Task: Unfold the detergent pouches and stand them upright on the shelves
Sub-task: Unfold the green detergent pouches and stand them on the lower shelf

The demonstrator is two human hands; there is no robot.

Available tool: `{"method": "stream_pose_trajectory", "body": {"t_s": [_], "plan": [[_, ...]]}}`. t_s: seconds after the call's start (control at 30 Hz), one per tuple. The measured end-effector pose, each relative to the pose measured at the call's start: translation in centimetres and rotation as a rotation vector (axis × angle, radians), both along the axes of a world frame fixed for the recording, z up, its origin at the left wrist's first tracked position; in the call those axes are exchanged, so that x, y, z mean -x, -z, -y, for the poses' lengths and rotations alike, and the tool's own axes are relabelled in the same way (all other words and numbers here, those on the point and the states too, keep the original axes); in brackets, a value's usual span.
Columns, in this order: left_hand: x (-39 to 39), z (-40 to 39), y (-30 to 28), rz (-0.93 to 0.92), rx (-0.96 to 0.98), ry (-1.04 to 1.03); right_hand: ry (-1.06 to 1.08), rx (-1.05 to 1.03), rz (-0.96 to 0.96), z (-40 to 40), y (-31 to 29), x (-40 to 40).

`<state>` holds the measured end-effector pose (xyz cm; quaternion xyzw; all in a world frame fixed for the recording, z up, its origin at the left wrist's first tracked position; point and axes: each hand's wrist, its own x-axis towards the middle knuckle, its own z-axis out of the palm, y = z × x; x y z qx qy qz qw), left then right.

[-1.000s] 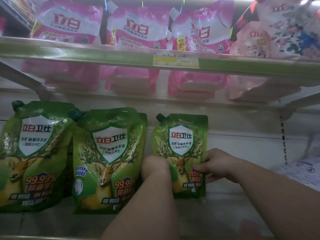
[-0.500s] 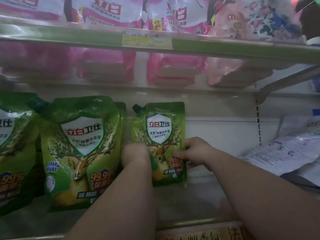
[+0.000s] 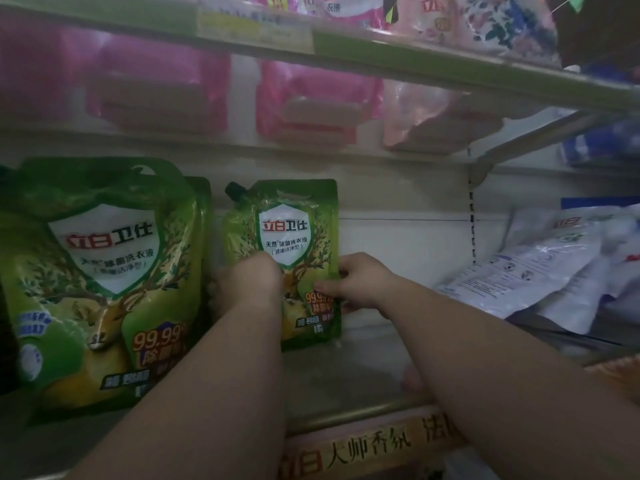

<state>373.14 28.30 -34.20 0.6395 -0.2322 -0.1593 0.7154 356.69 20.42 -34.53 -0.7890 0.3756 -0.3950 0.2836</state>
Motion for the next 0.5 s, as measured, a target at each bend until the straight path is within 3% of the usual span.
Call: {"method": "stream_pose_trajectory", "body": {"t_s": [0.37, 0.5], "plan": [[0.7, 0.5, 0.5, -0.111, -0.025, 0.041, 0.057, -0.002, -0.058, -0.4, 0.4, 0.0], [1.7, -0.4, 0.5, 0.001, -0.053, 0.026, 0.099, -0.016, -0.070, -0.8, 0.9, 0.9]]}}
